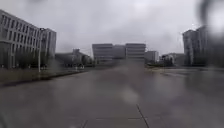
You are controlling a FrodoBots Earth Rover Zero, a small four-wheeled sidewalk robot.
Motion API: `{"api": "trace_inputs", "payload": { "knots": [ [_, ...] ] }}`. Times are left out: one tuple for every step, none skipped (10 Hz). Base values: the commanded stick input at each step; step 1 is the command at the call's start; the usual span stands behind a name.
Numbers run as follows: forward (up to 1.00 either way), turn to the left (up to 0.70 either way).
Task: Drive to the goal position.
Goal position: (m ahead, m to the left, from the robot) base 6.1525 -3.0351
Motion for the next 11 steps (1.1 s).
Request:
{"api": "trace_inputs", "payload": {
  "knots": [
    [1.00,0.00],
    [1.00,0.00],
    [1.00,0.00],
    [1.00,-0.05],
    [1.00,-0.23],
    [1.00,-0.27],
    [1.00,-0.27],
    [1.00,-0.13],
    [1.00,0.00],
    [1.00,0.00],
    [1.00,0.00]
  ]
}}
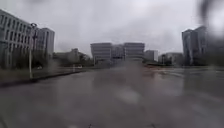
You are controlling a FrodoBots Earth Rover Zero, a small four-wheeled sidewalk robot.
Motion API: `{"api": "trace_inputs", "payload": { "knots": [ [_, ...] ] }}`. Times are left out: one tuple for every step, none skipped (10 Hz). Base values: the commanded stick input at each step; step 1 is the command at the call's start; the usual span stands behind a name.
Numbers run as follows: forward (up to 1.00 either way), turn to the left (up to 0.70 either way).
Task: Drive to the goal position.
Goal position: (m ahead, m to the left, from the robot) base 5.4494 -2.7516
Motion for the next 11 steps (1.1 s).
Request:
{"api": "trace_inputs", "payload": {
  "knots": [
    [1.00,0.00],
    [1.00,0.00],
    [1.00,0.00],
    [1.00,0.00],
    [1.00,0.00],
    [1.00,0.00],
    [1.00,0.00],
    [1.00,0.00],
    [1.00,0.00],
    [1.00,0.00],
    [1.00,0.00]
  ]
}}
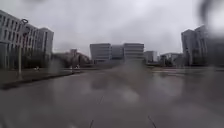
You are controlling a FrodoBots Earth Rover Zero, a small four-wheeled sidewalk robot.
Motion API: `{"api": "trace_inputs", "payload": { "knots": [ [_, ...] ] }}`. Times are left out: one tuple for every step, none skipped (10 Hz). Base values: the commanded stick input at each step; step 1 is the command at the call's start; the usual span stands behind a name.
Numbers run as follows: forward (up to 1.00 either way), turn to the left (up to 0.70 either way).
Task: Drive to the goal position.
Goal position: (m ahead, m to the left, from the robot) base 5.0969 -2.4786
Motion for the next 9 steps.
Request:
{"api": "trace_inputs", "payload": {
  "knots": [
    [1.00,0.00],
    [1.00,0.00],
    [1.00,0.00],
    [1.00,0.00],
    [1.00,0.00],
    [1.00,0.00],
    [1.00,0.00],
    [1.00,0.00],
    [1.00,0.00]
  ]
}}
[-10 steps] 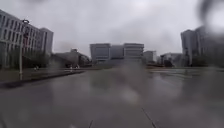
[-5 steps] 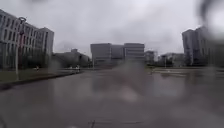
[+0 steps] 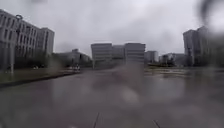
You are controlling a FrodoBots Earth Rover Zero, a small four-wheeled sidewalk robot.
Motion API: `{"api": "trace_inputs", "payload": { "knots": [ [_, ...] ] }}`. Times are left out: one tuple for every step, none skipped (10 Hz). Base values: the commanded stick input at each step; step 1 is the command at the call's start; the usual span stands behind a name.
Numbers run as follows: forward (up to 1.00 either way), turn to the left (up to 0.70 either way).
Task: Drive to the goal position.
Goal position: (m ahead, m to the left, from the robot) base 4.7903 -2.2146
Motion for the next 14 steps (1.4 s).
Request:
{"api": "trace_inputs", "payload": {
  "knots": [
    [1.00,0.00],
    [1.00,0.00],
    [1.00,0.00],
    [1.00,0.00],
    [1.00,-0.27],
    [1.00,-0.27],
    [1.00,-0.19],
    [1.00,-0.01],
    [1.00,0.00],
    [1.00,0.00],
    [1.00,0.00],
    [1.00,0.00],
    [1.00,0.00],
    [1.00,0.00]
  ]
}}
